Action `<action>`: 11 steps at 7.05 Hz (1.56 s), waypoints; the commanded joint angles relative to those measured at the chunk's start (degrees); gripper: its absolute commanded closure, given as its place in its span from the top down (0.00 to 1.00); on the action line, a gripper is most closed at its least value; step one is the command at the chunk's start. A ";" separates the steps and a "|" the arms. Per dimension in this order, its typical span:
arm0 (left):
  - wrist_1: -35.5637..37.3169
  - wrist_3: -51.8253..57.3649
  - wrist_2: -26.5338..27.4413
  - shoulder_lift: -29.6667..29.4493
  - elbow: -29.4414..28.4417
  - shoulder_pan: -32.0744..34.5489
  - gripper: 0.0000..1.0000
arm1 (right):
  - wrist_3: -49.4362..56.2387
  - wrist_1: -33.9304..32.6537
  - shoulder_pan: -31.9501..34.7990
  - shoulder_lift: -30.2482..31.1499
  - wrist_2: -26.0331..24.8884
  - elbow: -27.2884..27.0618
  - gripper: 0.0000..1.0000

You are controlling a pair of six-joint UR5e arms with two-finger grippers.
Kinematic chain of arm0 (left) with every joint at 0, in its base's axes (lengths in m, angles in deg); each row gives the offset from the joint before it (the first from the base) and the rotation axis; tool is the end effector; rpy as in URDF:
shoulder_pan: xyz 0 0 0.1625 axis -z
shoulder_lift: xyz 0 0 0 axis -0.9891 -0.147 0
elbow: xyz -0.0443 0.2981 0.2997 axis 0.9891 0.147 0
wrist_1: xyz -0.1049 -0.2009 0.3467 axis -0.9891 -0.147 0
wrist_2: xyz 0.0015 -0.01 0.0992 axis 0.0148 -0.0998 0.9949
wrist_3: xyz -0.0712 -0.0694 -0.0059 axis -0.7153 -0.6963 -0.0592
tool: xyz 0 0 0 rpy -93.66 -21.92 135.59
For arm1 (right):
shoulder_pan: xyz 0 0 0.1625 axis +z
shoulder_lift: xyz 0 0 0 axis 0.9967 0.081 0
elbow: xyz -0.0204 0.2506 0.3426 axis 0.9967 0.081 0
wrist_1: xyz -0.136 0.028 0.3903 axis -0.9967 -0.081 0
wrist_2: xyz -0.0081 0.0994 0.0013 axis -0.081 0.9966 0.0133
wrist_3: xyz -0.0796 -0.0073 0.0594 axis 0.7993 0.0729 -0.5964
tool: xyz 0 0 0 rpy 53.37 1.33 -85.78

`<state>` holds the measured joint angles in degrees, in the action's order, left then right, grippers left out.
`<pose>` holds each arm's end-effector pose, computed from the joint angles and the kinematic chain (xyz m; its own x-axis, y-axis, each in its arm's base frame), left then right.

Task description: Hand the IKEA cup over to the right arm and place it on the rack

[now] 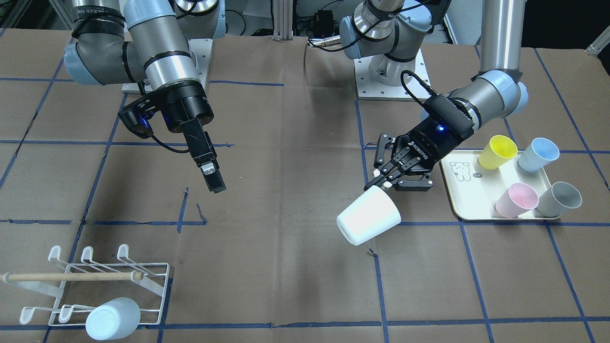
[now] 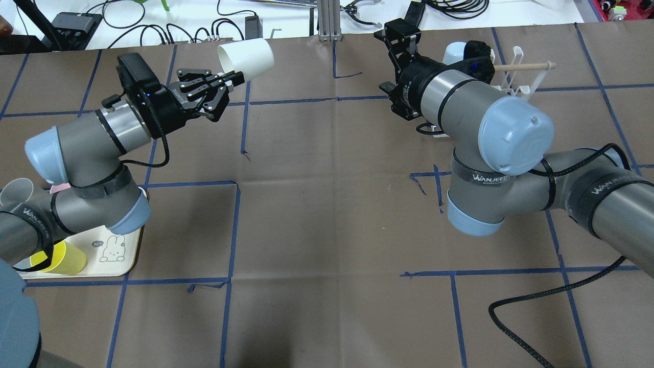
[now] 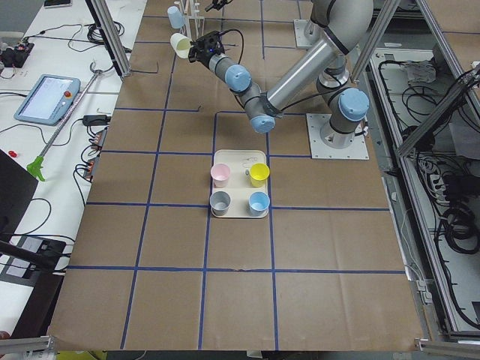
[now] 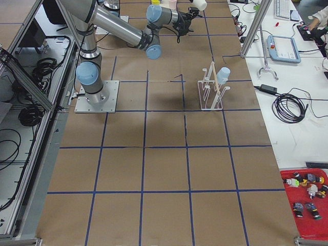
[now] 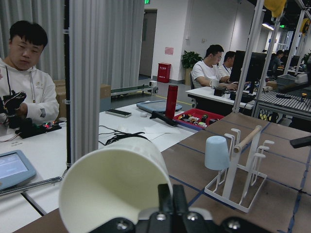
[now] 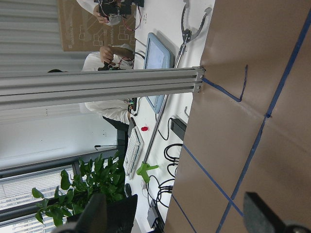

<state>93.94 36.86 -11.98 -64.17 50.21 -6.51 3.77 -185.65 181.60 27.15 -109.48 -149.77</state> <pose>-0.0982 -0.5013 0.3258 -0.6069 0.7908 0.0798 0.0950 0.1718 -0.9805 0.2166 -0.4839 0.3863 -0.1198 0.4090 -0.9046 0.9146 0.4000 0.0597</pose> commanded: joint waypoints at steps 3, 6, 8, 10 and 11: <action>-3.65 -5.63 15.88 0.81 -3.24 12.15 0.06 | 0.09 0.85 0.18 -0.02 -2.37 -0.26 1.00; -1.93 -5.28 15.00 0.63 -2.47 12.15 0.07 | 0.09 0.77 1.14 -2.46 1.81 -0.44 1.00; -1.92 -5.28 14.91 0.72 -2.38 12.33 0.07 | -0.17 1.11 1.23 -3.35 10.01 0.26 1.00; -1.92 -5.28 14.91 0.72 -2.29 12.42 0.07 | -0.44 0.42 1.84 -5.63 10.19 2.88 0.99; -1.92 -5.28 14.91 1.24 -1.42 12.42 0.07 | -0.53 0.32 2.72 -7.73 10.28 4.90 0.99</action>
<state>92.01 31.59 2.94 -63.30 48.12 5.87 3.38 -185.08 183.54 21.58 -99.43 -146.99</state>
